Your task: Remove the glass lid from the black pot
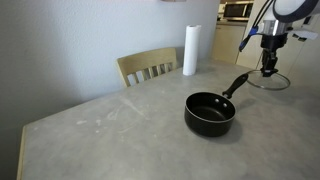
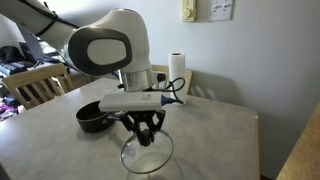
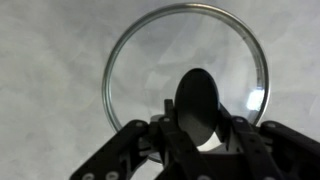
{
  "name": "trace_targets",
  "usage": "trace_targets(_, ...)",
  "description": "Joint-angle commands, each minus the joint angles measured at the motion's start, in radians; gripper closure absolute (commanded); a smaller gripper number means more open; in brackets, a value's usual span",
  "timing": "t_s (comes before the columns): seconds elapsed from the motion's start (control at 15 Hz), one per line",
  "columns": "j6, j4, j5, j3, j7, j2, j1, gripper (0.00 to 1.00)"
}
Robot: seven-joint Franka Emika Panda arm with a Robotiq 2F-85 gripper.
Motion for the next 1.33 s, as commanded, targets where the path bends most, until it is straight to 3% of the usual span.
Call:
trace_targets(0.0, 0.039, 0.004, 0.014, 0.023, -0.046, 0.039, -0.026, 0.86)
trace_targets(0.87, 0.080, 0.050, 0.124, 0.094, -0.071, 0.140, -0.063, 0.86)
trace_targets(1.27, 0.099, 0.055, 0.105, 0.085, -0.046, 0.159, -0.054, 0.86)
